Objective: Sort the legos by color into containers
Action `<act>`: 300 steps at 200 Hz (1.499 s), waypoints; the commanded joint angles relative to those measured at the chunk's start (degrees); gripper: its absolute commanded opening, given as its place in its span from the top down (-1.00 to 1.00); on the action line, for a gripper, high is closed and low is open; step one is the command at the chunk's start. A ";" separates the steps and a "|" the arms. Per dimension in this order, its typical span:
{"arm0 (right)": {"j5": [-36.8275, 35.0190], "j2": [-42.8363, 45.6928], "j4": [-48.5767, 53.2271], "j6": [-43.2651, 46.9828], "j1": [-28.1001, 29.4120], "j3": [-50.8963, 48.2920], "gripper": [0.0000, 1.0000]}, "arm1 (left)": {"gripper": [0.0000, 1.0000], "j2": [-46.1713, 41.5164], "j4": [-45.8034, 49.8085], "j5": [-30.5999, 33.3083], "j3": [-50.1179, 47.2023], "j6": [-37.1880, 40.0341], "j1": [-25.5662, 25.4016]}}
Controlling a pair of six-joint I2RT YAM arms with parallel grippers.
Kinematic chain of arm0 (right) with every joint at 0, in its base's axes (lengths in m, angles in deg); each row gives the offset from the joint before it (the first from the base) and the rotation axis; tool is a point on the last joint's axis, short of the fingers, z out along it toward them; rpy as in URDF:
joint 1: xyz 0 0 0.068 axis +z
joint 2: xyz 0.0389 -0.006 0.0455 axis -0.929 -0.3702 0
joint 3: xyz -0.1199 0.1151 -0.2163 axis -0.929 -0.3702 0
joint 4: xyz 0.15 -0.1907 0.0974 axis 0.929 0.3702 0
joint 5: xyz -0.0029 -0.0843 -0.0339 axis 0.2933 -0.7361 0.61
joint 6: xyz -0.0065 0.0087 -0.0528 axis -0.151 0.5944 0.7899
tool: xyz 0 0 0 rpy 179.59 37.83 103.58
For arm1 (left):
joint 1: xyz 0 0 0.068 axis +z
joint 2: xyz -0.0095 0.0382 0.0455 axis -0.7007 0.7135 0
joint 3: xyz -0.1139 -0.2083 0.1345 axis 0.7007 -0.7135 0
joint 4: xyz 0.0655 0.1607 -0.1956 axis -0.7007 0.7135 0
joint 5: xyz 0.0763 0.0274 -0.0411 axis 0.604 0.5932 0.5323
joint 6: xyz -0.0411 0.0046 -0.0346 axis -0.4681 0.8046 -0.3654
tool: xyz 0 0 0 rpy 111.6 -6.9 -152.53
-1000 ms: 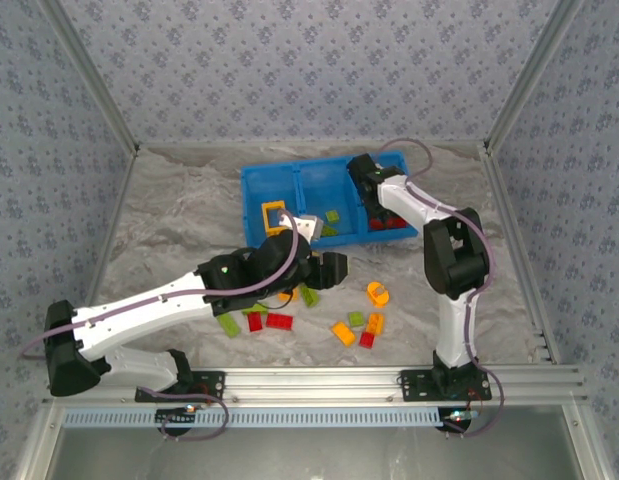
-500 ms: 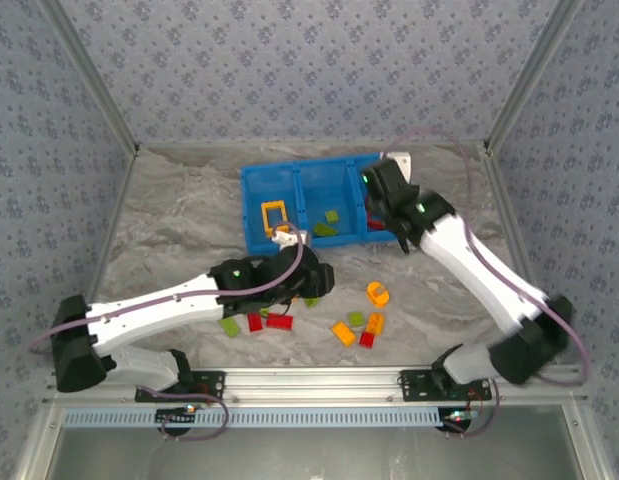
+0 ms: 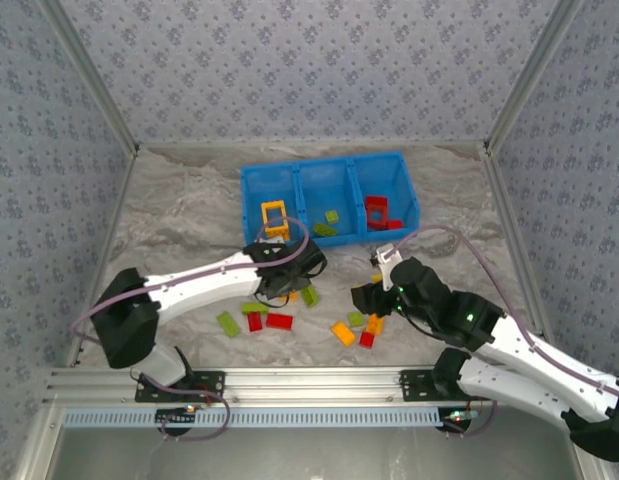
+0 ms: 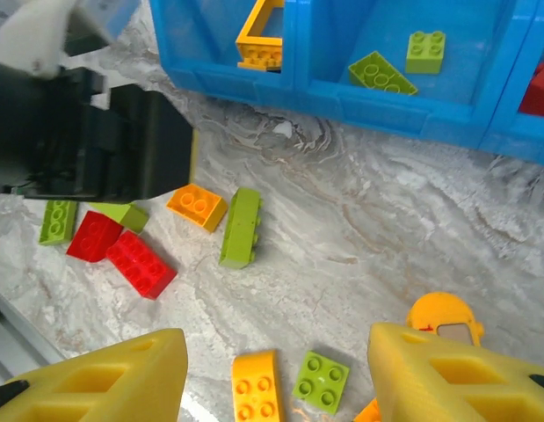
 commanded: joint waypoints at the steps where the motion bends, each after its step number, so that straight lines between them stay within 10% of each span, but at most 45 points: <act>1: 1.76 1.99 -2.72 -3.28 0.50 -0.90 -0.18 | -0.10 2.02 8.62 2.66 3.44 5.83 0.23; 122: 3.92 0.72 -5.71 -3.79 0.72 -1.25 -0.19 | -0.47 -1.95 -1.35 -12.28 -5.39 27.98 4.14; 300: 8.86 -0.25 -9.42 -2.95 0.92 -1.83 -0.19 | -0.38 8.04 -7.18 -19.50 -4.28 32.48 9.27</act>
